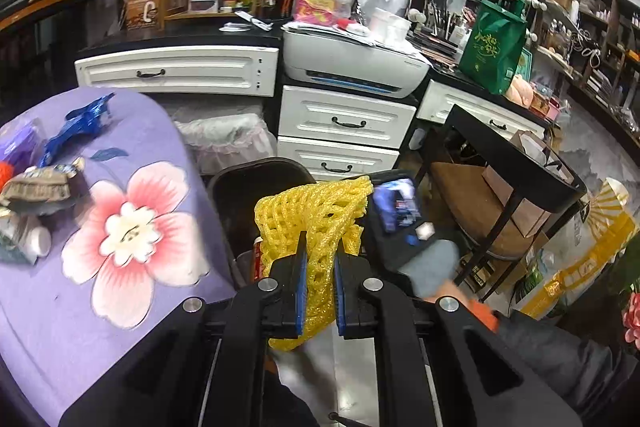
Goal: Collect trash
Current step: 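Drop the blue cup into the bin with the right tool while the left tool carries the net, then lower the yellow net into the bin and open the left tool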
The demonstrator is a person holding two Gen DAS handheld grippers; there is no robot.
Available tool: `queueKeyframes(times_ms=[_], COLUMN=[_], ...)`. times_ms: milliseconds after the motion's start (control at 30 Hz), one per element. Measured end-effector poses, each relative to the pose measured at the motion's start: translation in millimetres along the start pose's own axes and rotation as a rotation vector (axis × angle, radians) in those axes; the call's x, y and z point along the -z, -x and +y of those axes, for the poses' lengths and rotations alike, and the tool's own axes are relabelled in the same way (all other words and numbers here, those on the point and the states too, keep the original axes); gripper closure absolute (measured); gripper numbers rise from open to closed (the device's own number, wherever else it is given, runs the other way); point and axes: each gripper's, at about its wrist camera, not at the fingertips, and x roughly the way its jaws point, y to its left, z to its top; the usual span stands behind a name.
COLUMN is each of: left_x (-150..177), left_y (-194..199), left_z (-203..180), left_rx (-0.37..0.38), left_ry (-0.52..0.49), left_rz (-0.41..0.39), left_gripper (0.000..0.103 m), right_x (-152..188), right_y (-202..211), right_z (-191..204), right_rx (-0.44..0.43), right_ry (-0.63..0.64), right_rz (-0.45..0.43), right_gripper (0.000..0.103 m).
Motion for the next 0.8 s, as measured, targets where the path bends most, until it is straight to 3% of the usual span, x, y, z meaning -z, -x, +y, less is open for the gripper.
queueKeyframes(times_ms=[300, 433, 800], left_x=[-8, -8, -4], left_y=[-56, -81, -162], left_z=[-10, -12, -2], left_rx=[-0.006, -0.012, -0.103], left_ry=[-0.027, -0.022, 0.000], left_rz=[0.082, 0.122, 0.240], left_gripper=[0.092, 0.092, 0.092], right_x=[38, 60, 98], right_y=[95, 122, 158], right_z=[-64, -84, -98], right_rx=[0.146, 0.224, 0.211], right_ry=[-0.086, -0.103, -0.147], right_rz=[-0.178, -0.222, -0.260], right_gripper=[0.050, 0.038, 0.038])
